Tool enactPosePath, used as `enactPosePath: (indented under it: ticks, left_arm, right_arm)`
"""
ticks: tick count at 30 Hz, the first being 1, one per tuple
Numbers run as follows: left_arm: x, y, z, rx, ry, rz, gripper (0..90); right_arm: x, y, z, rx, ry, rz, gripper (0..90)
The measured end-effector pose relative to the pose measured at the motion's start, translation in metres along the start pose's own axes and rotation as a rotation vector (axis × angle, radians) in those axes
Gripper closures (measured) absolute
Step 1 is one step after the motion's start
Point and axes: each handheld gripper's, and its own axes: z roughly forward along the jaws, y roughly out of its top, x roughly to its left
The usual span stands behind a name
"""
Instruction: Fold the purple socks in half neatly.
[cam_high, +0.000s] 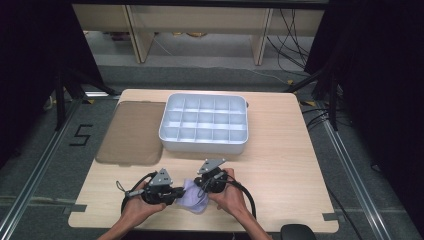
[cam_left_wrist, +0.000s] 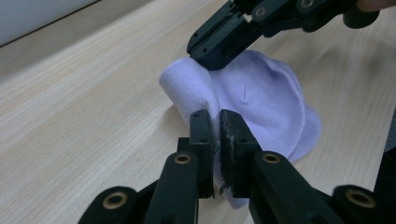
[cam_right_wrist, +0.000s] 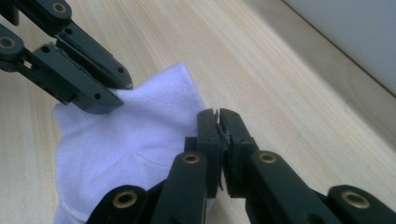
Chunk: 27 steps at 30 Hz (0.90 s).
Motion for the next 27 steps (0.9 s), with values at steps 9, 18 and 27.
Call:
enactPosePath:
  ticks: [9, 18, 27]
  left_arm:
    - [0.002, 0.001, -0.008, -0.009, 0.015, 0.010, 83.4]
    - [-0.003, 0.004, -0.015, -0.003, 0.026, 0.059, 83.4]
    - [-0.019, 0.011, -0.012, -0.041, -0.006, 0.072, 83.6]
  right_arm:
    - [0.008, -0.009, -0.037, -0.077, 0.038, -0.007, 87.0]
    - [0.013, -0.026, -0.023, 0.045, 0.065, 0.014, 86.8]
    - [0.011, -0.026, -0.022, 0.048, 0.064, 0.025, 86.9]
